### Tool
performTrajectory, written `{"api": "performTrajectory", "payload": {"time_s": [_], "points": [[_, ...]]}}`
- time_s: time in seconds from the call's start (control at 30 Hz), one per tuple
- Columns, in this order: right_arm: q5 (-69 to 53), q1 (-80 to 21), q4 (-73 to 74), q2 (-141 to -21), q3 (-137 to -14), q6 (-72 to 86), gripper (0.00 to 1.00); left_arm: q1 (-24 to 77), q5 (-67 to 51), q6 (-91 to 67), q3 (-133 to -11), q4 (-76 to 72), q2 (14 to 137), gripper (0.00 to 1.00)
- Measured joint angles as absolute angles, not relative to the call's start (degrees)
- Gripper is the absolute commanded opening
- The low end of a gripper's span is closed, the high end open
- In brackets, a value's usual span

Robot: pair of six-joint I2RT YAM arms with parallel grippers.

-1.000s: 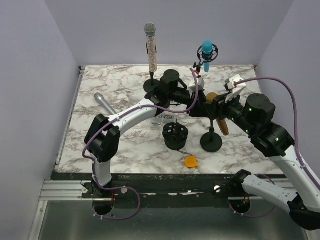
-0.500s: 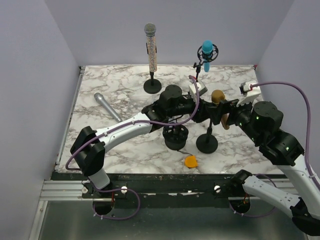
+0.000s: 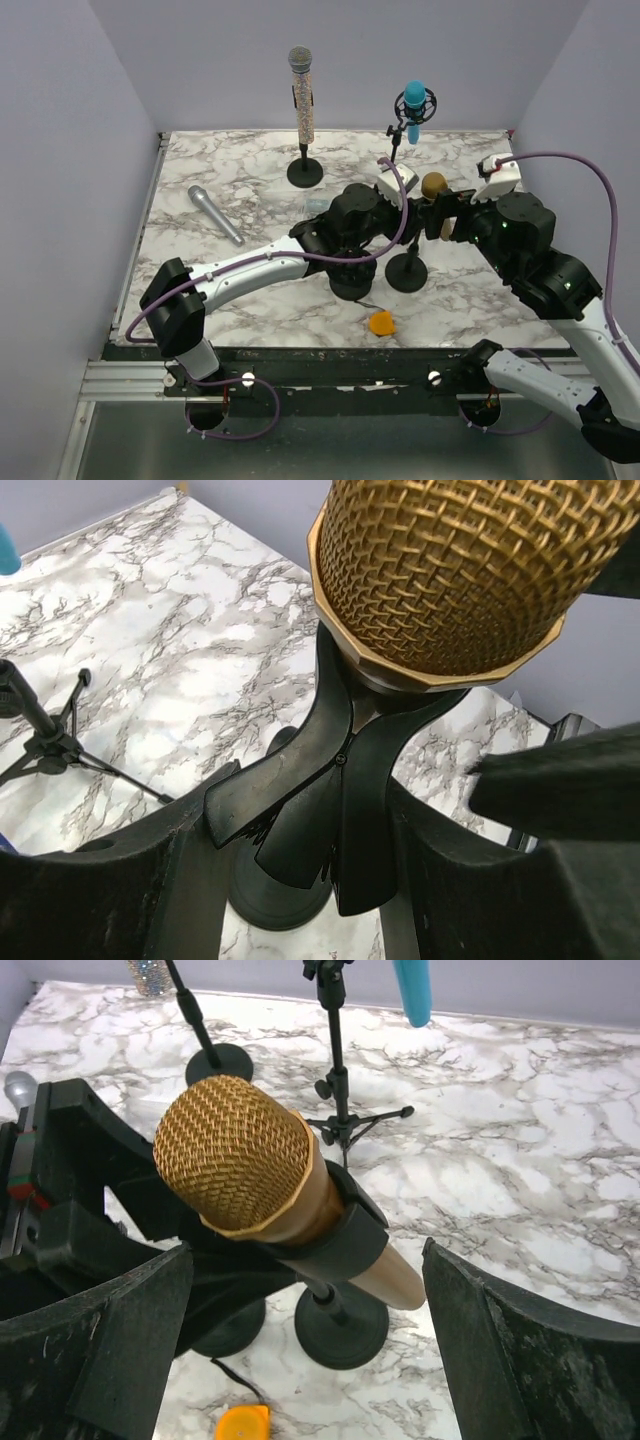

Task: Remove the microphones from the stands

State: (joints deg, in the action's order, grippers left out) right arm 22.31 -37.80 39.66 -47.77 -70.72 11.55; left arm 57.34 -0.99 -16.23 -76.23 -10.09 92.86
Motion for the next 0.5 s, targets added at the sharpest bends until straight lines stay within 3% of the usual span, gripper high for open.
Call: {"api": "performTrajectory", "payload": {"time_s": [0.1, 0.2, 0.27, 0.43, 0.5], "points": [[22.81, -37.8, 37.78, -49.43, -70.87, 9.41, 0.79, 57.91, 0.62, -15.99, -76.71, -9.43, 93.14, 0.0], [22.63, -37.8, 35.62, -51.0, -70.87, 7.6, 0.78, 58.24, 1.45, -15.92, -77.6, -8.38, 93.56, 0.05], [22.63, -37.82, 34.0, -51.22, -70.85, 6.52, 0.78, 58.28, 1.67, -15.92, -77.93, -8.1, 93.71, 0.15], [22.15, -37.82, 29.04, -49.89, -69.28, 4.03, 0.8, 58.61, 1.63, -15.55, -78.02, -7.94, 93.76, 0.55], [21.96, -37.82, 27.81, -49.12, -68.31, 3.42, 0.8, 58.63, 1.43, -15.4, -77.97, -7.99, 93.76, 0.66]]}}
